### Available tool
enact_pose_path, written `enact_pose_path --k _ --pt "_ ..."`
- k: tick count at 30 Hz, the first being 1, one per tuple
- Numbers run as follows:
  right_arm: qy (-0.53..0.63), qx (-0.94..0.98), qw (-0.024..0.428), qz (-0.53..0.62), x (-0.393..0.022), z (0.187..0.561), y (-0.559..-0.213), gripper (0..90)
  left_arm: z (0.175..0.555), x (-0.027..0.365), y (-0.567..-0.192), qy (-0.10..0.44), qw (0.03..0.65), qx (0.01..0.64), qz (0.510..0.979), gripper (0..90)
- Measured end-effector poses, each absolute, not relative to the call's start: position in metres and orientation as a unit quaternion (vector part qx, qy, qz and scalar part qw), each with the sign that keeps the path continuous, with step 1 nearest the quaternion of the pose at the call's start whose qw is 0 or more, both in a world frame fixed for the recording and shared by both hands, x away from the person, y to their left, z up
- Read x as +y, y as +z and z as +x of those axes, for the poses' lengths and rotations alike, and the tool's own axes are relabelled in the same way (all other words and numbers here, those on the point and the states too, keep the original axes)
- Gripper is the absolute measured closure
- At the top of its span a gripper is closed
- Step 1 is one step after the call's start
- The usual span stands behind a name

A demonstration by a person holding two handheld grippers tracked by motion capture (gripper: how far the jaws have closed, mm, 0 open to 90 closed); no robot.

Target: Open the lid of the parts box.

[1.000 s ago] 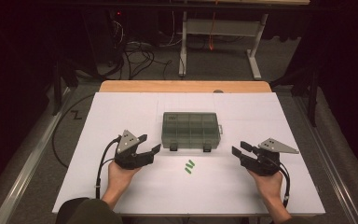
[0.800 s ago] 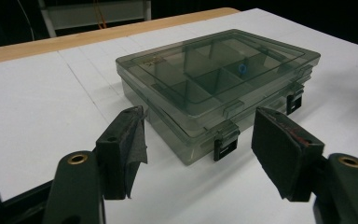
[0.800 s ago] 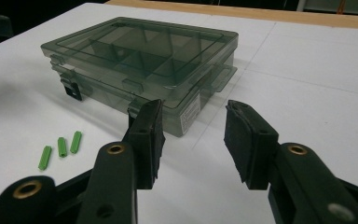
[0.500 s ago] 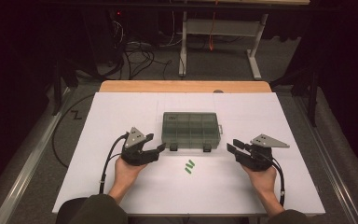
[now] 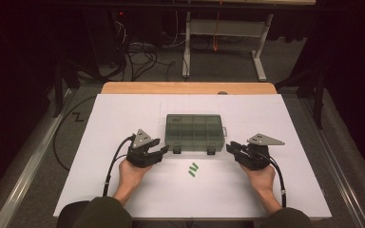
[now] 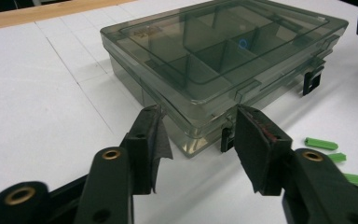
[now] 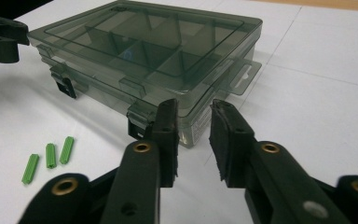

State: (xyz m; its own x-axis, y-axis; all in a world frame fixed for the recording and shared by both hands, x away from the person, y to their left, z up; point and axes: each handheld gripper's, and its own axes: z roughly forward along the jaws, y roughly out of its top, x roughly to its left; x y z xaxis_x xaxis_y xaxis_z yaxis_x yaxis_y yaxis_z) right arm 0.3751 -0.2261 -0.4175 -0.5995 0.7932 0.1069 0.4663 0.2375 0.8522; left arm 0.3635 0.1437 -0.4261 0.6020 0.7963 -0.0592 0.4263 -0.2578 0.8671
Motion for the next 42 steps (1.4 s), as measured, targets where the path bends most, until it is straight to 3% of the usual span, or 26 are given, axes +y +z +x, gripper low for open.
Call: enact_pose_path --k 14,42 --pt "0.433 0.787 0.158 0.411 -0.22 0.38 -0.424 89.5 0.369 0.143 -0.432 0.184 0.442 0.402 0.781 69.2" --pt "0.426 0.792 0.153 0.409 -0.208 0.386 -0.424 89.8 0.374 0.136 -0.433 0.178 0.454 0.409 0.772 72.4"
